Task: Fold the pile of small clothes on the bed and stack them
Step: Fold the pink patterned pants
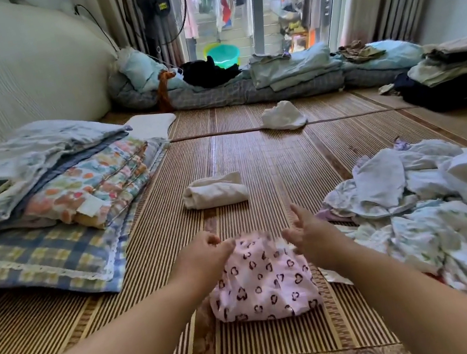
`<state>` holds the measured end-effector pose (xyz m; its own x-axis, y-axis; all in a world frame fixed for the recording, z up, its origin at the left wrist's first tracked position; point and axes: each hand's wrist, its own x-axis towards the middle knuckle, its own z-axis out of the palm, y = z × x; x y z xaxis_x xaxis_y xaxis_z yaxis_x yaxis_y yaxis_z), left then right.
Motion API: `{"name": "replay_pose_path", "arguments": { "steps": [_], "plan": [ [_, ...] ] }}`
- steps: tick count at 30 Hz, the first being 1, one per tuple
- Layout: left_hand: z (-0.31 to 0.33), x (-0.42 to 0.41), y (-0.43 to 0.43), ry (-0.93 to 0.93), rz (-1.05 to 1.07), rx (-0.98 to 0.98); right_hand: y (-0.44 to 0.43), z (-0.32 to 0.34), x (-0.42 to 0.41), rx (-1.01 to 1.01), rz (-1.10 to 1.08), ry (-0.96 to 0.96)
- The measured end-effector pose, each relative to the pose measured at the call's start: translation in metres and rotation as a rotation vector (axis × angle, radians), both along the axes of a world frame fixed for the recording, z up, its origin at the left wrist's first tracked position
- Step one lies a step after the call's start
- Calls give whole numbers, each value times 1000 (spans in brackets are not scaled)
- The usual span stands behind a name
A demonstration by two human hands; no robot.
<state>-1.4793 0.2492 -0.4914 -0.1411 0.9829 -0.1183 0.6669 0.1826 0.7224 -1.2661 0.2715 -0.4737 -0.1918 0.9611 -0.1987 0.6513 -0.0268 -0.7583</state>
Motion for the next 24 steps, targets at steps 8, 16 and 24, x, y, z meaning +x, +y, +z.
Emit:
{"name": "replay_pose_path", "arguments": {
  "steps": [8,16,24],
  "plan": [
    [-19,-3,-3,312,10,-392,-1,-44,-16,-107,-157,-402],
    [-27,20,-3,-38,104,-180,3,-51,-31,-41,-189,-248],
    [-19,-1,-7,-332,-137,-41,4,-18,-4,-3,-64,169]
  ]
}}
